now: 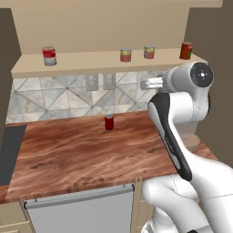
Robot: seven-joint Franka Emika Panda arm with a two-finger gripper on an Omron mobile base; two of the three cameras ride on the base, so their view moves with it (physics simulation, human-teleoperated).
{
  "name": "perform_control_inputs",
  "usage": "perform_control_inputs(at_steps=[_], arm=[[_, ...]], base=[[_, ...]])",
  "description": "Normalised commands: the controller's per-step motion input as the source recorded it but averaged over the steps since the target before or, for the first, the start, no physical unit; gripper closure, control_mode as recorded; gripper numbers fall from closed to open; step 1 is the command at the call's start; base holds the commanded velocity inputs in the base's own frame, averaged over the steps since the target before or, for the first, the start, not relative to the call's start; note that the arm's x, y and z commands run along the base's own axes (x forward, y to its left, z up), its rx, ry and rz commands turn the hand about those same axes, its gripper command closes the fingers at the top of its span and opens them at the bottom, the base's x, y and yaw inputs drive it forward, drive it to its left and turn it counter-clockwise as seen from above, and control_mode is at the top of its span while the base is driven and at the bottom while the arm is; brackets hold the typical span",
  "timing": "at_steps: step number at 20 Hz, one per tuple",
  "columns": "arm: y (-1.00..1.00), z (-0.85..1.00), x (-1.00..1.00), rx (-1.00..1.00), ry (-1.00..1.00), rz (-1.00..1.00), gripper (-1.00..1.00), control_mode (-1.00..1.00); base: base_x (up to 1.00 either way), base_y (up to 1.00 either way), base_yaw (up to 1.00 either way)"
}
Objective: Stack two cans on top of the other two cans in the cabinet.
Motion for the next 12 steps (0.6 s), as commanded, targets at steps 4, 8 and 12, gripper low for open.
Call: perform_control_inputs(at_steps=[4,8,12], arm=[[0.15,0.27,0.05,0.01,-0.12,-0.06,-1.00,-1.00],[0.07,0.28,0.06,0.01,-0.09,-0.07,-1.00,-1.00],[0.08,0.31,0.06,0.05,-0.06,-0.02,-1.00,-1.00]], base=[[0.00,0.00,0.00],[0.00,0.00,0.00],[0.00,0.00,0.00]])
